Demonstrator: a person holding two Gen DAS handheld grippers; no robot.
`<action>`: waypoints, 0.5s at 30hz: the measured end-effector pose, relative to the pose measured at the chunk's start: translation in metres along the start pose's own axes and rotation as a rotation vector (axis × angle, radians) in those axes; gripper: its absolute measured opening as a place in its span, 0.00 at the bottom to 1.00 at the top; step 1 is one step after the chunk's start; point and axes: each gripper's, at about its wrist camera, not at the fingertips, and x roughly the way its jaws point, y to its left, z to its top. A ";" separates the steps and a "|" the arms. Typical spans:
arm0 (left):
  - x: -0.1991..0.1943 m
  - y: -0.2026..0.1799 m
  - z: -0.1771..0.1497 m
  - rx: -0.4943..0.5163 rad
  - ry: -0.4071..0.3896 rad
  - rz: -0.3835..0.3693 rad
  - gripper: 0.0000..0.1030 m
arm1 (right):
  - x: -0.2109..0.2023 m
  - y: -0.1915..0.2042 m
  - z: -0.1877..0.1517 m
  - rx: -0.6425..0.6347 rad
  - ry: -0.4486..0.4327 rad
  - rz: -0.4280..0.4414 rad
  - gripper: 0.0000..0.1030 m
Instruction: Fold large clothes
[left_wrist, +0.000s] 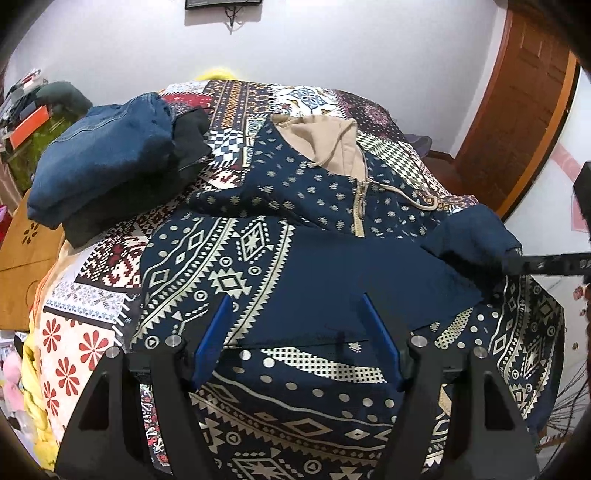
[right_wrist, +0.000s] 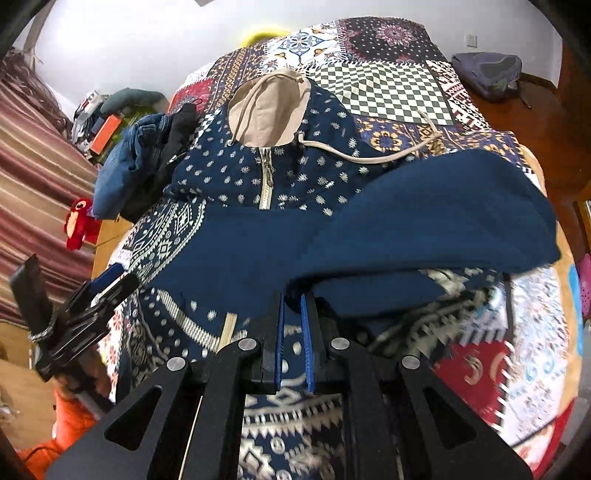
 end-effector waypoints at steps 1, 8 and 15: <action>0.001 -0.003 0.000 0.009 0.002 0.000 0.68 | -0.007 -0.002 -0.001 0.001 -0.015 -0.010 0.08; 0.005 -0.015 -0.001 0.045 0.013 -0.011 0.68 | -0.048 -0.038 0.002 0.137 -0.162 -0.088 0.16; 0.004 -0.017 -0.002 0.050 0.014 -0.007 0.68 | -0.045 -0.107 0.006 0.442 -0.214 -0.055 0.49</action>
